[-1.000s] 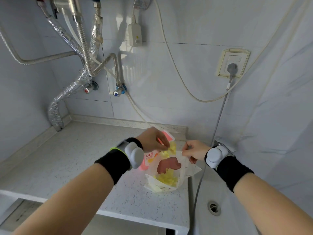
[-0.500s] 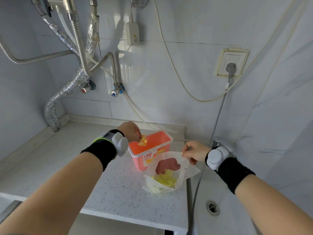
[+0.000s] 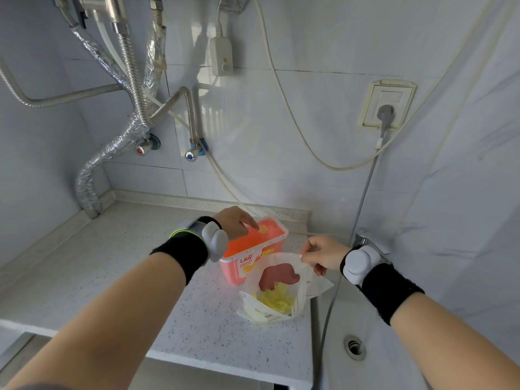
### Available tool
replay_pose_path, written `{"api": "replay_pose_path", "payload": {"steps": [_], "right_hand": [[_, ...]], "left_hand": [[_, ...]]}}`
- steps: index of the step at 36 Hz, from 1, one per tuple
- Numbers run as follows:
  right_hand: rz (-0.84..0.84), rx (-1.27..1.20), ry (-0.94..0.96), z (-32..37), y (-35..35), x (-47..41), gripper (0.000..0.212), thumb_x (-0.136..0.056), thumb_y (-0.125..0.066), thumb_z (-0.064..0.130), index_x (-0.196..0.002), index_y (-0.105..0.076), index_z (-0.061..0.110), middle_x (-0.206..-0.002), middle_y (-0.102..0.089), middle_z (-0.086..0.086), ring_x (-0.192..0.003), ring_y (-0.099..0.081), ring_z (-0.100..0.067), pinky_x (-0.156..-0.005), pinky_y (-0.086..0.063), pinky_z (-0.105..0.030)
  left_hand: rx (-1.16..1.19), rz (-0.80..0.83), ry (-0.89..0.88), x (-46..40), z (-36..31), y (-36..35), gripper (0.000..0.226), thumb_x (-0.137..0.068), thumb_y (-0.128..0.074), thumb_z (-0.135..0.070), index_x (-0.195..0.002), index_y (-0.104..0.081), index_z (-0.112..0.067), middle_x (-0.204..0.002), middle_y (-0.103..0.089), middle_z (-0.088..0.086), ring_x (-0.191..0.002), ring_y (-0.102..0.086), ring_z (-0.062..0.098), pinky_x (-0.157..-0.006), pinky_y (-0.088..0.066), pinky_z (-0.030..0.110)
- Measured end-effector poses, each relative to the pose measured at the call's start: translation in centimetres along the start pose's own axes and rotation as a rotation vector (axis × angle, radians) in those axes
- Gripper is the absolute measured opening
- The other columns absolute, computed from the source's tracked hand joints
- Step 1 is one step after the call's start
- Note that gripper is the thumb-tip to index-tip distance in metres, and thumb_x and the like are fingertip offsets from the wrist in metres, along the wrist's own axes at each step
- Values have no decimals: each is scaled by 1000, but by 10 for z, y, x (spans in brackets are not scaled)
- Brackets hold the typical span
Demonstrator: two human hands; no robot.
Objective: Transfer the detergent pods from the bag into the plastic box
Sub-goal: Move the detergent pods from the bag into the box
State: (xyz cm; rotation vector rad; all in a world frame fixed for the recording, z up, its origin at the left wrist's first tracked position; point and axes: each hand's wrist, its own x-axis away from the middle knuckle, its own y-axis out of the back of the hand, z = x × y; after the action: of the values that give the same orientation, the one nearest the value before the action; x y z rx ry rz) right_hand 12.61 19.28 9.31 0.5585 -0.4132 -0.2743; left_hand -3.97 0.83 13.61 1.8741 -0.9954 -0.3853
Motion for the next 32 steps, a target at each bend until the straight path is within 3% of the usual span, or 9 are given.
{"api": "replay_pose_path", "payload": {"steps": [3,6,8,11,13,17,23,29,32], "right_hand": [[-12,-22,-3,-3,0,0,11,-81,-58,2,-76,-52,11,-51,-52,-6,-32,-47,-11,-39,-38,-21],[-28,-51,3,-5,0,0,10,-81,-59,3,-77,-53,10,-47,-51,-3,-32,-47,-11,-39,-38,-21],[-31,-71,10,-5,-1,1,9,-81,-60,4,-77,-54,9,-49,-52,-4,-33,-47,-11,-40,-38,-22],[-41,-109,17,-2,-4,2,8,-81,-62,7,-77,-56,10,-58,-52,-10,-33,-46,-11,-43,-37,-23],[-48,-132,28,-1,-6,3,10,-82,-62,8,-75,-56,11,-63,-53,-11,-33,-45,-11,-42,-36,-23],[-28,-117,39,1,-8,4,12,-85,-62,8,-76,-54,10,-65,-55,-12,-31,-46,-11,-38,-37,-21],[-46,-127,58,-1,-10,4,14,-84,-63,6,-75,-53,10,-59,-55,-7,-31,-46,-11,-36,-37,-20],[-53,-158,37,-1,-10,8,17,-84,-62,4,-73,-52,11,-58,-53,-6,-30,-45,-11,-37,-34,-21],[-55,-165,30,-3,-11,8,16,-83,-61,3,-73,-52,11,-64,-54,-11,-30,-45,-11,-37,-34,-21]], "left_hand": [[82,-42,-49,-1,-11,-9,39,-85,-47,-1,-101,-73,-24,-121,-66,-1,-110,-61,16,-99,-46,29],[185,-4,-128,8,-26,-21,28,-86,-55,-3,-100,-74,-16,-101,-69,-3,-89,-63,8,-83,-49,14],[257,138,-174,13,-33,-33,20,-87,-61,-8,-102,-73,-13,-97,-70,-1,-83,-66,9,-76,-51,9],[145,361,-167,17,-36,-59,23,-91,-58,-21,-112,-67,-21,-116,-68,-2,-103,-66,14,-94,-52,28],[39,422,-161,18,-36,-79,34,-91,-58,-17,-125,-58,-19,-131,-60,0,-117,-59,18,-103,-44,28],[-197,360,-229,18,-33,-110,59,-88,-63,-12,-142,-39,-15,-148,-38,3,-133,-39,22,-104,-28,23],[-374,343,-239,11,-27,-129,60,-84,-69,-30,-138,-45,-22,-147,-31,9,-136,-26,30,-111,-23,37],[-259,312,-251,13,-29,-127,44,-83,-70,-24,-122,-58,-9,-136,-44,9,-126,-39,28,-96,-32,28],[-168,319,-263,13,-29,-123,35,-84,-69,-18,-115,-61,-2,-121,-58,11,-116,-51,28,-74,-28,15]]}}
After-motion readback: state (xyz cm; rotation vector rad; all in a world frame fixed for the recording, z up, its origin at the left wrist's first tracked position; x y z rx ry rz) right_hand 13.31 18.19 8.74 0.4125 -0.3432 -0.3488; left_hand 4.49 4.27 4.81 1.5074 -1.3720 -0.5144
